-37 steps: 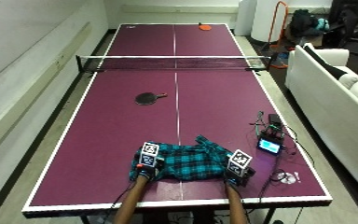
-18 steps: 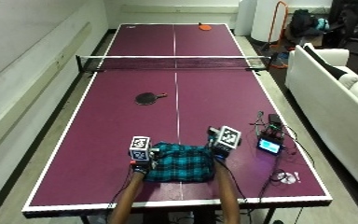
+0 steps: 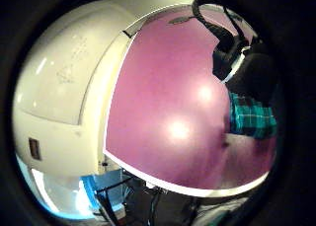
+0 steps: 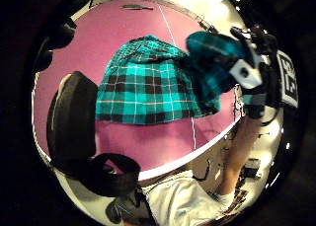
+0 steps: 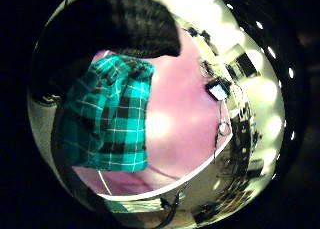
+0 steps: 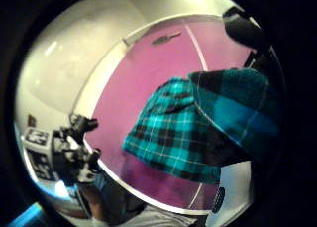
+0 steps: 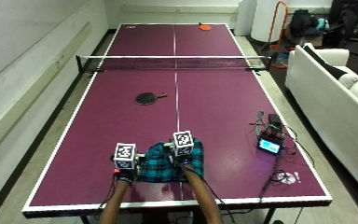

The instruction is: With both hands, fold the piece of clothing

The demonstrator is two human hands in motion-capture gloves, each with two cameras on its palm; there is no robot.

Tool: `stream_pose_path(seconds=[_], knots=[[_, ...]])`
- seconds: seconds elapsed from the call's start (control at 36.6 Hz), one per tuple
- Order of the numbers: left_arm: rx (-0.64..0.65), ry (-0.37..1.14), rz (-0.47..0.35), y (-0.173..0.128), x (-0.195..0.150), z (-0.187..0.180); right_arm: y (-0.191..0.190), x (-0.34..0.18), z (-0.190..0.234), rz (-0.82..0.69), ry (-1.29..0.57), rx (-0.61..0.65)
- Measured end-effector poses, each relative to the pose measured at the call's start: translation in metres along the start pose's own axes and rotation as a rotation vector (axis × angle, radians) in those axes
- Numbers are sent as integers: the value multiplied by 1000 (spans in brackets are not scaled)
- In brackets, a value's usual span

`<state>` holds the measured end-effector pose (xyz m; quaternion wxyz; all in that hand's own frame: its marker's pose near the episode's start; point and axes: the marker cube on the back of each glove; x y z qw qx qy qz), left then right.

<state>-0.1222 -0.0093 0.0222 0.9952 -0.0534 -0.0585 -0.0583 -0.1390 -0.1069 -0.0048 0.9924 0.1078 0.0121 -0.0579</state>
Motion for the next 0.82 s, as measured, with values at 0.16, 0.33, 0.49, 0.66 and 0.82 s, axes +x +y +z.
stream_pose_path(seconds=[0.16,0.33,0.49,0.66,0.82], knots=[[-12,14,-5,2,-4,-10,53,-7,-30,-130,-252,-222],[-31,69,30,7,7,-15,72,56,-37,-101,-148,-244],[-26,74,58,5,29,-17,68,159,-8,29,79,-228],[-47,98,112,0,57,-6,85,198,-25,97,-93,-189],[-77,104,151,2,76,-4,106,208,-40,147,-117,-162]])
